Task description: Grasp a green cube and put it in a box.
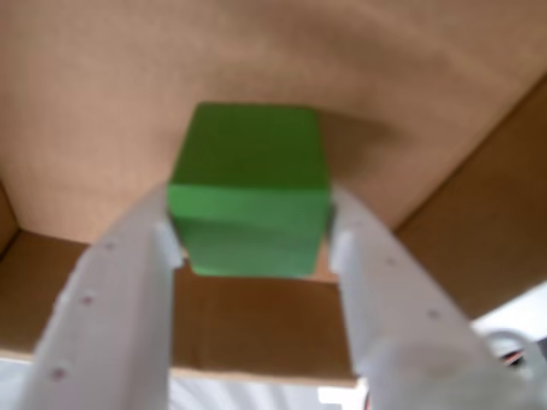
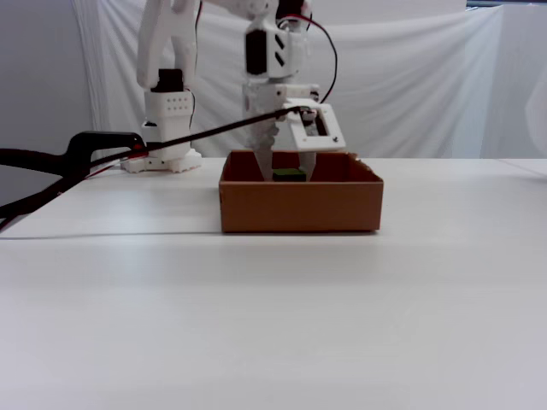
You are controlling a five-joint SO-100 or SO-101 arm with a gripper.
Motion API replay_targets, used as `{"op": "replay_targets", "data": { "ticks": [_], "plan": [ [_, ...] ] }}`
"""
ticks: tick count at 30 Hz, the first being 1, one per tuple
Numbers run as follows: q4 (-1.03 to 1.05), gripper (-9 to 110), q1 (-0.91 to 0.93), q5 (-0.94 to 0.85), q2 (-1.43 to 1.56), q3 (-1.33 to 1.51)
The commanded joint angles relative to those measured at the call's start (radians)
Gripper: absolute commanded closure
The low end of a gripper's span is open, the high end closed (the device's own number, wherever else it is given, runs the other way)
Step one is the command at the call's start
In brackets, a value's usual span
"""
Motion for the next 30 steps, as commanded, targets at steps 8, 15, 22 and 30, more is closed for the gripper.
{"op": "replay_targets", "data": {
  "ticks": [8,15,22,30],
  "plan": [
    [-0.002,88,-0.018,0.014,-0.044,-0.097],
    [-0.002,81,-0.015,0.014,-0.031,-0.089],
    [0.006,80,0.04,0.014,0.101,-0.054],
    [0.095,80,0.192,0.014,0.403,-0.005]
  ]
}}
